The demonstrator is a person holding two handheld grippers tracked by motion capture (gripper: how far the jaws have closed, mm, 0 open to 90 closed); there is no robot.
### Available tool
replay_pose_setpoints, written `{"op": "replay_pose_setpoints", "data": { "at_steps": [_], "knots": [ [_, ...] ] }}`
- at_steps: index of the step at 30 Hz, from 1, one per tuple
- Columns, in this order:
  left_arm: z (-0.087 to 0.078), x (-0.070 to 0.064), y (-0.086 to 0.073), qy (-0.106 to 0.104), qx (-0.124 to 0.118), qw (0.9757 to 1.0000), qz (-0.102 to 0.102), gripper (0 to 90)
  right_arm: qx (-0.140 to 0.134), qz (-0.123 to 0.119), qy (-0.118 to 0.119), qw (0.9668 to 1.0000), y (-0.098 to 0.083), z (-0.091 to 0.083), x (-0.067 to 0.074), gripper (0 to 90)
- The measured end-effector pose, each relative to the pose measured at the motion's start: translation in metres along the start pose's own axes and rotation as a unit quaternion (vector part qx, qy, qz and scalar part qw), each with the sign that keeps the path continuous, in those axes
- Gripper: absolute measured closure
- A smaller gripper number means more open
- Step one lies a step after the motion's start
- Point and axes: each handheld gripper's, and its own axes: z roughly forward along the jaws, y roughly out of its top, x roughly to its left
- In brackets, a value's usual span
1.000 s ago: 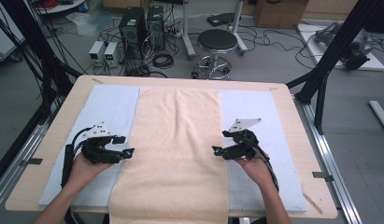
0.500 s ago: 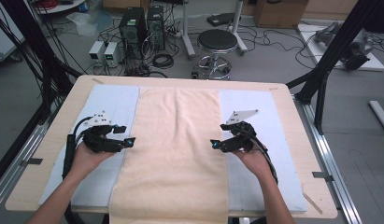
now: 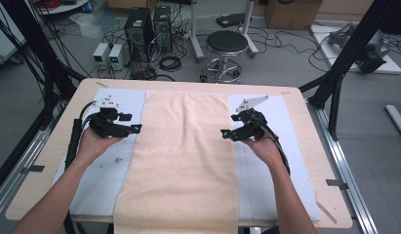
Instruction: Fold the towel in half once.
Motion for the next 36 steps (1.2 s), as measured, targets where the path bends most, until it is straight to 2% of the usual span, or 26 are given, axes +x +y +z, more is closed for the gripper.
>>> {"op": "replay_pose_setpoints", "data": {
  "at_steps": [2, 3, 4, 6, 10, 13, 17, 22, 25, 29, 33, 36],
  "knots": [
    [0.004, 0.005, 0.008, 0.004, 0.004, 1.0, 0.006, 33.5, 0.002, 0.001, -0.004, 1.0, 0.007, 0.001, -0.008, 24.7],
    [0.007, 0.008, 0.011, 0.008, -0.001, 1.0, 0.005, 33.5, 0.005, 0.004, -0.006, 1.0, 0.01, 0.003, -0.012, 25.0],
    [0.009, 0.011, 0.013, 0.007, 0.0, 1.0, 0.003, 33.6, -0.005, 0.001, -0.015, 0.9999, 0.012, 0.004, -0.016, 25.0],
    [0.017, 0.016, 0.016, 0.012, 0.003, 0.9999, -0.001, 33.7, 0.002, 0.009, -0.022, 0.9997, 0.015, 0.008, -0.023, 24.3],
    [0.034, 0.025, 0.012, 0.01, 0.01, 0.9998, -0.012, 34.8, 0.0, 0.026, -0.034, 0.9991, 0.013, 0.021, -0.036, 24.2],
    [0.05, 0.03, 0.005, 0.008, 0.035, 0.9992, -0.017, 34.9, 0.007, 0.036, -0.044, 0.9984, 0.009, 0.036, -0.044, 24.3],
    [0.067, 0.035, -0.004, 0.022, 0.053, 0.9981, -0.023, 34.1, 0.041, 0.031, -0.04, 0.9979, 0.001, 0.054, -0.049, 25.9],
    [0.082, 0.042, -0.013, 0.021, 0.06, 0.9973, -0.036, 38.4, 0.064, 0.048, -0.048, 0.9956, -0.008, 0.07, -0.057, 26.9],
    [0.088, 0.044, -0.016, 0.03, 0.061, 0.9968, -0.042, 39.1, 0.061, 0.046, -0.068, 0.9947, -0.01, 0.072, -0.06, 30.4],
    [0.093, 0.047, -0.018, 0.039, 0.047, 0.9965, -0.057, 39.4, 0.047, 0.06, -0.08, 0.9939, -0.013, 0.069, -0.069, 33.4],
    [0.1, 0.047, -0.022, 0.049, 0.066, 0.9953, -0.052, 42.8, 0.053, 0.072, -0.07, 0.9935, -0.016, 0.073, -0.07, 32.9],
    [0.1, 0.047, -0.021, 0.062, 0.064, 0.9941, -0.063, 47.1, 0.066, 0.067, -0.065, 0.9934, -0.016, 0.08, -0.066, 33.5]
  ]
}}
